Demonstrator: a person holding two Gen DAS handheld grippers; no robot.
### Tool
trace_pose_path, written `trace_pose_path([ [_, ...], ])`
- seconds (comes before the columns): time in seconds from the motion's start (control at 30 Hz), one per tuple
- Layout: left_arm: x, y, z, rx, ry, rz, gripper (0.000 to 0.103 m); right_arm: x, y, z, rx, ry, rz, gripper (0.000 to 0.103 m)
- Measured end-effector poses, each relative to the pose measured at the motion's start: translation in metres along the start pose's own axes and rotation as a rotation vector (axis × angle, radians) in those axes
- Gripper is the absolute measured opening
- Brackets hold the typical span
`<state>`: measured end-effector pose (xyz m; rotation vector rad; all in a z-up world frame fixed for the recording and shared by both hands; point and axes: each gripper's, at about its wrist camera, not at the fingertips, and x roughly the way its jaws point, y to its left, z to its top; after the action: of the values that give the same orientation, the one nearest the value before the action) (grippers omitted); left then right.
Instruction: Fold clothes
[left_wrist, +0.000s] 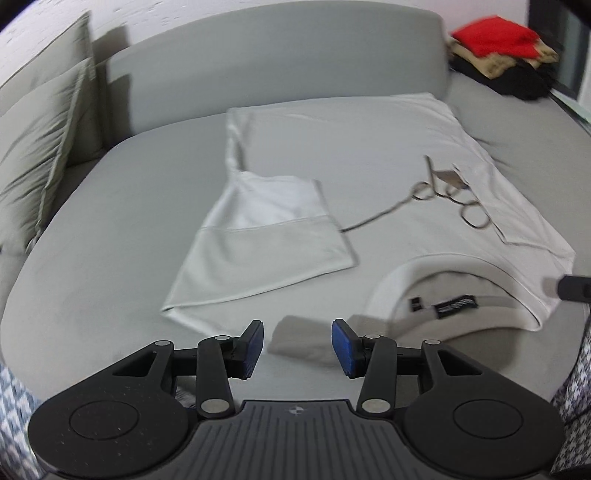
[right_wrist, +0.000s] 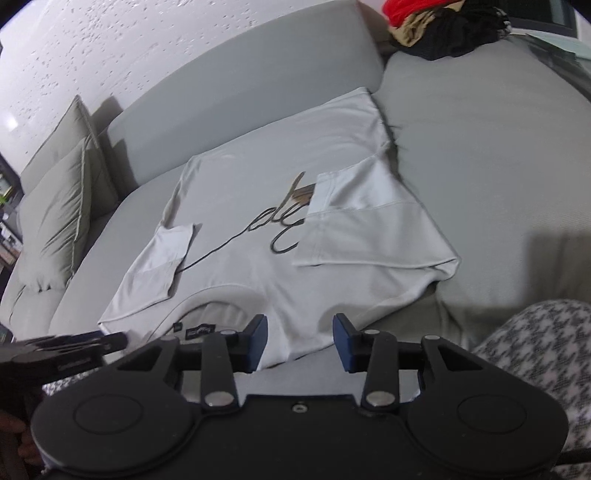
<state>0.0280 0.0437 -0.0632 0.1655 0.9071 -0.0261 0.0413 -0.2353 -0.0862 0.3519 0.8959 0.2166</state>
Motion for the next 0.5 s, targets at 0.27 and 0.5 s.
trace_pose_path([
  [0.27,0.006,-0.014,-0.003,0.112,0.003,0.000,0.043,0.036,0.015,0.001,-0.063,0.083,-0.037,0.022],
  [0.5,-0.038,0.031,0.025,-0.033,-0.113,-0.082,0.038,-0.004,0.024,0.028,-0.028,0.035,0.072,0.022],
])
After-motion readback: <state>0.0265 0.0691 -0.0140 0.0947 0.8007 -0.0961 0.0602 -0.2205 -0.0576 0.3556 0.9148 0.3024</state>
